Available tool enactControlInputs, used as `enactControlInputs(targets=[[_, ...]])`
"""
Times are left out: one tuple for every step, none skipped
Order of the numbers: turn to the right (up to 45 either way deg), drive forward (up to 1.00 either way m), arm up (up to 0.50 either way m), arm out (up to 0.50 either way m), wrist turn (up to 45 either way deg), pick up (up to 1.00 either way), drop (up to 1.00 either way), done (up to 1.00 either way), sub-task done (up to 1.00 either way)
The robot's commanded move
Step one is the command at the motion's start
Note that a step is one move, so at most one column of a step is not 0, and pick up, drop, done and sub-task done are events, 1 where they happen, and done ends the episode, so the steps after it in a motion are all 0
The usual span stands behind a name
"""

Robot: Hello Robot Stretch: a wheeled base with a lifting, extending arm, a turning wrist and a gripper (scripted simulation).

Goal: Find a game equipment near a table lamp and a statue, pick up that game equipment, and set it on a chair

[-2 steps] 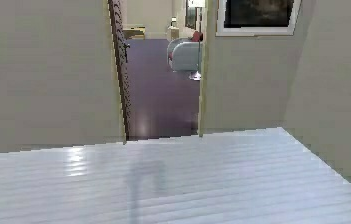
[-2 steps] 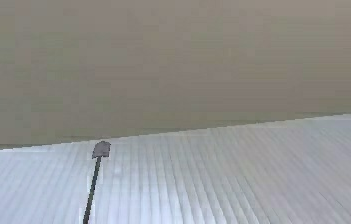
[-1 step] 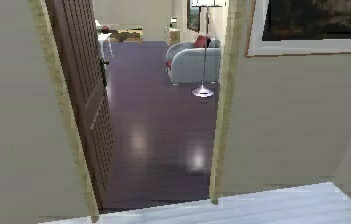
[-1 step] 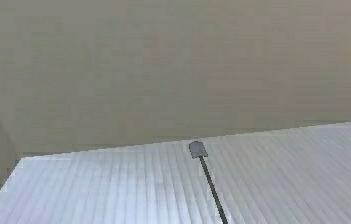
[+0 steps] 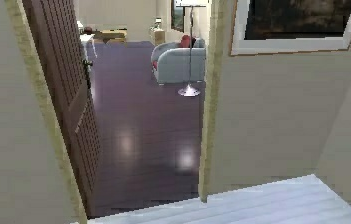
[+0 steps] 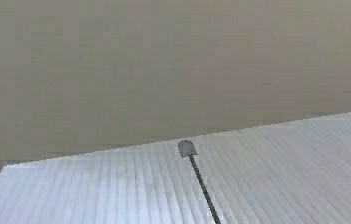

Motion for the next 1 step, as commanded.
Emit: enactControlInputs(targets=[[0.0, 1.00, 0.00, 0.00, 0.0, 0.00, 0.00, 0.00, 0.00]])
